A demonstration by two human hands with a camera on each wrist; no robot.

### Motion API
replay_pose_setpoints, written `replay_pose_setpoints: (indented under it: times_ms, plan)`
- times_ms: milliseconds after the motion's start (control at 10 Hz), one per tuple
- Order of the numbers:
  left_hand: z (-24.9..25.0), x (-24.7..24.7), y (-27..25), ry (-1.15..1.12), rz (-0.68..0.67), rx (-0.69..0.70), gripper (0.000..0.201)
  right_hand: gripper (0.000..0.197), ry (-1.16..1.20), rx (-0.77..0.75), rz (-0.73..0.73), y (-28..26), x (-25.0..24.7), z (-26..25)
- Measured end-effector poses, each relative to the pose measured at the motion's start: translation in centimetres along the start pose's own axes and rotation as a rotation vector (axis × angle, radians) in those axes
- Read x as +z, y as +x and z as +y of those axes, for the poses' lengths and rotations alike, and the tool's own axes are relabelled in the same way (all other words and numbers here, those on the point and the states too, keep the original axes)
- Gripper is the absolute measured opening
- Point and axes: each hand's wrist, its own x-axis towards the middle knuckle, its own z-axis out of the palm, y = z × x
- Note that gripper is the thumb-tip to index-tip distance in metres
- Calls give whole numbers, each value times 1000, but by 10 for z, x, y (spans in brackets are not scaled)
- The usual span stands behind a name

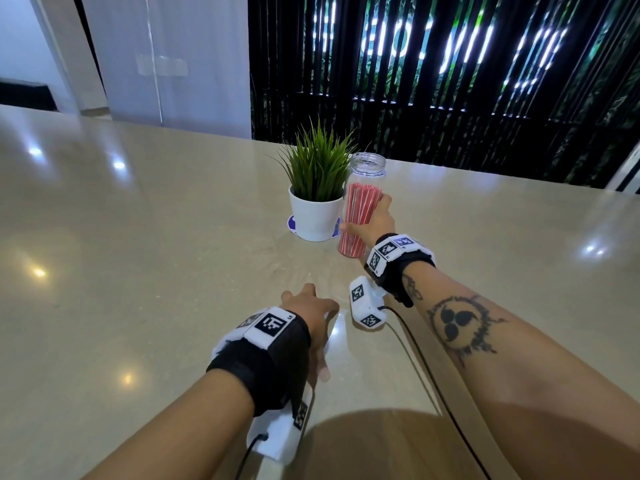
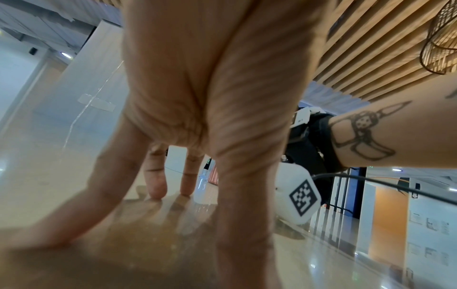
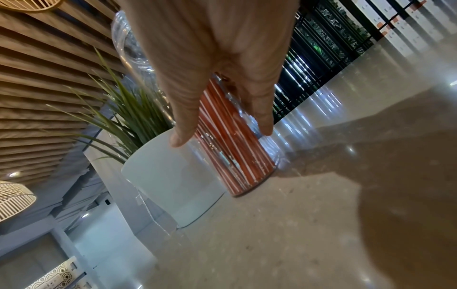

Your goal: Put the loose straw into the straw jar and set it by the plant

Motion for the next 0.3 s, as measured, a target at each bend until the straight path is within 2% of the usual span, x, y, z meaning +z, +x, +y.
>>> replay_pose_setpoints:
  times_ms: [200, 300]
  plan:
    - [1, -1, 1, -19, -10, -10, 96, 85, 1, 6, -9, -1, 1, 2]
    - [1, -3, -1, -33, 9, -12, 97, 108, 4, 24, -43, 0, -2, 2]
